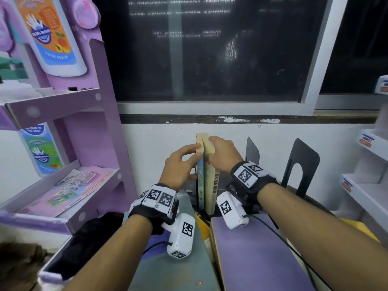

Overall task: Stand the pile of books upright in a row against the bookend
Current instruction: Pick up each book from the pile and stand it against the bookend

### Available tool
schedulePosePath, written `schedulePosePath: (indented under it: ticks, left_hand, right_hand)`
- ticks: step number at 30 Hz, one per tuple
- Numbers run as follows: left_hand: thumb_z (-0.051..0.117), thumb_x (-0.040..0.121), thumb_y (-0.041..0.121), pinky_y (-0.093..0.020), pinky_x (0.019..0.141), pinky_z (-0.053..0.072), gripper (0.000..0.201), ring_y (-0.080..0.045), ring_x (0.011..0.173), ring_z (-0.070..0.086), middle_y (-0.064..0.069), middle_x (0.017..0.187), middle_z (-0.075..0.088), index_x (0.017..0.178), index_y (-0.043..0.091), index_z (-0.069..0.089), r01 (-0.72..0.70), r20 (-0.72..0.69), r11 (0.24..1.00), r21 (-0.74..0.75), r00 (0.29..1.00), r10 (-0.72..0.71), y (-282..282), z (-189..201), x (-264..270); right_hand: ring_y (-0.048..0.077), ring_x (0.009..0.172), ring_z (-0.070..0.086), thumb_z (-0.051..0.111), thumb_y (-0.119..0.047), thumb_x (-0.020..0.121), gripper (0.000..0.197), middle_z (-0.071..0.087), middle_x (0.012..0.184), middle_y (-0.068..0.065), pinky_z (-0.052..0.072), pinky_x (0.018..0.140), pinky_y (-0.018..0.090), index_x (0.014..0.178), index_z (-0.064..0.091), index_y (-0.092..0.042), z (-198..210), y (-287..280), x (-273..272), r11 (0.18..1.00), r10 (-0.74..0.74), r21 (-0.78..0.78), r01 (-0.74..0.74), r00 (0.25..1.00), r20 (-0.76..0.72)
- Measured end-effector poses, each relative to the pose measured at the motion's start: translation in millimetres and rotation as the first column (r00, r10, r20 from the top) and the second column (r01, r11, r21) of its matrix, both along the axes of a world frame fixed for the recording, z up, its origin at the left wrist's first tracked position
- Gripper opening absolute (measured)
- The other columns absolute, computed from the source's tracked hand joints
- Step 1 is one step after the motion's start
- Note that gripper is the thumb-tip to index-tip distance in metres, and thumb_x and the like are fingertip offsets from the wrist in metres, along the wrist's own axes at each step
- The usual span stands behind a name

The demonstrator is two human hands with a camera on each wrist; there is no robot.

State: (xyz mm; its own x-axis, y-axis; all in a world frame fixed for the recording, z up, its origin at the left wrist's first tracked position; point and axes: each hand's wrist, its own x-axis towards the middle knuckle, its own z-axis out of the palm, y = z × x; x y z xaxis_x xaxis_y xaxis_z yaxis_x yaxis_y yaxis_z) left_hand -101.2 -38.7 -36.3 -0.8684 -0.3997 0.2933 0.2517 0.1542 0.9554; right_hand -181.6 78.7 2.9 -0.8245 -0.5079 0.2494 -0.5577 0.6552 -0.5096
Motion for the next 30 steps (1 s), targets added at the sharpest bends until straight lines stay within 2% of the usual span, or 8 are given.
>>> schedulePosePath:
  ticks: [3, 6, 9, 13, 17, 24, 27, 30]
  left_hand:
    - [0.061, 0.093, 0.023, -0.044, 0.067, 0.061, 0.025, -0.029, 0.095, 0.068, 0.002, 0.122, 0.062, 0.118, 0.022, 0.066, 0.001, 0.002, 1.000, 0.006, 1.000, -0.001, -1, 0, 0]
    - [0.061, 0.093, 0.023, -0.040, 0.064, 0.060, 0.025, -0.032, 0.097, 0.067, 0.002, 0.120, 0.063, 0.118, 0.022, 0.066, 0.011, 0.007, 1.000, 0.021, 1.000, -0.011, -2, -1, 0]
    - [0.061, 0.093, 0.023, -0.040, 0.064, 0.059, 0.027, -0.030, 0.094, 0.068, 0.000, 0.121, 0.062, 0.120, 0.020, 0.065, 0.015, 0.005, 1.000, 0.018, 1.000, -0.015, -3, 0, 1]
    - [0.061, 0.093, 0.023, -0.047, 0.067, 0.060, 0.028, -0.027, 0.090, 0.070, -0.001, 0.122, 0.062, 0.121, 0.019, 0.064, 0.027, -0.002, 1.000, 0.013, 1.000, -0.027, -4, -2, 1]
    - [0.060, 0.094, 0.021, -0.046, 0.067, 0.060, 0.029, -0.025, 0.088, 0.071, -0.001, 0.121, 0.063, 0.122, 0.019, 0.063, 0.035, -0.001, 0.999, 0.013, 0.999, -0.035, -2, -1, 0]
    - [0.059, 0.094, 0.019, -0.046, 0.068, 0.060, 0.029, -0.024, 0.087, 0.072, -0.003, 0.121, 0.063, 0.123, 0.018, 0.062, 0.034, 0.010, 0.999, 0.023, 0.999, -0.034, -6, -1, 1]
    - [0.059, 0.094, 0.019, -0.044, 0.068, 0.060, 0.029, -0.024, 0.088, 0.071, -0.002, 0.120, 0.063, 0.123, 0.018, 0.062, 0.033, 0.008, 0.999, 0.026, 0.999, -0.033, -7, -1, 1]
    - [0.059, 0.094, 0.019, -0.047, 0.070, 0.060, 0.029, -0.025, 0.089, 0.071, -0.002, 0.121, 0.063, 0.123, 0.018, 0.062, 0.042, 0.012, 0.999, 0.026, 0.999, -0.042, -6, -1, 2]
  right_hand:
    - [0.035, 0.115, 0.053, 0.053, -0.016, 0.091, 0.043, 0.051, 0.131, 0.019, 0.047, 0.092, 0.038, 0.132, 0.046, -0.009, -2, 0, 0, 0.999, 0.033, 0.019, -0.033, 0.999, 0.002]
    - [0.030, 0.100, 0.059, 0.051, -0.020, 0.090, 0.042, 0.057, 0.121, 0.017, 0.052, 0.081, 0.036, 0.131, 0.046, -0.011, 2, 2, 3, 0.996, 0.090, 0.021, -0.091, 0.995, 0.035]
    - [0.027, 0.098, 0.061, 0.059, -0.020, 0.087, 0.057, 0.058, 0.117, 0.014, 0.054, 0.084, 0.038, 0.139, 0.037, -0.014, 8, 9, 9, 0.980, 0.166, 0.095, -0.174, 0.982, 0.086]
    - [0.019, 0.095, 0.056, 0.077, -0.018, 0.076, 0.082, 0.061, 0.115, 0.008, 0.050, 0.082, 0.030, 0.144, 0.031, -0.017, 9, 17, 12, 0.942, 0.265, 0.202, -0.269, 0.963, 0.047]
    - [0.021, 0.088, 0.057, 0.081, -0.017, 0.074, 0.086, 0.061, 0.110, 0.012, 0.051, 0.076, 0.028, 0.143, 0.030, -0.017, 0, 14, 10, 0.954, 0.250, 0.169, -0.247, 0.968, 0.007]
    - [0.022, 0.098, 0.054, 0.083, -0.019, 0.072, 0.091, 0.058, 0.115, 0.013, 0.048, 0.083, 0.030, 0.146, 0.029, -0.019, -8, 10, 6, 0.959, 0.261, 0.123, -0.255, 0.965, -0.033]
    - [0.019, 0.093, 0.053, 0.083, -0.021, 0.072, 0.092, 0.058, 0.115, 0.013, 0.048, 0.081, 0.027, 0.147, 0.030, -0.018, -8, 10, 5, 0.958, 0.265, 0.123, -0.258, 0.963, -0.043]
    - [0.020, 0.094, 0.056, 0.084, -0.023, 0.070, 0.093, 0.060, 0.113, 0.012, 0.051, 0.085, 0.032, 0.146, 0.031, -0.018, -6, 11, 6, 0.958, 0.259, 0.142, -0.250, 0.965, -0.045]
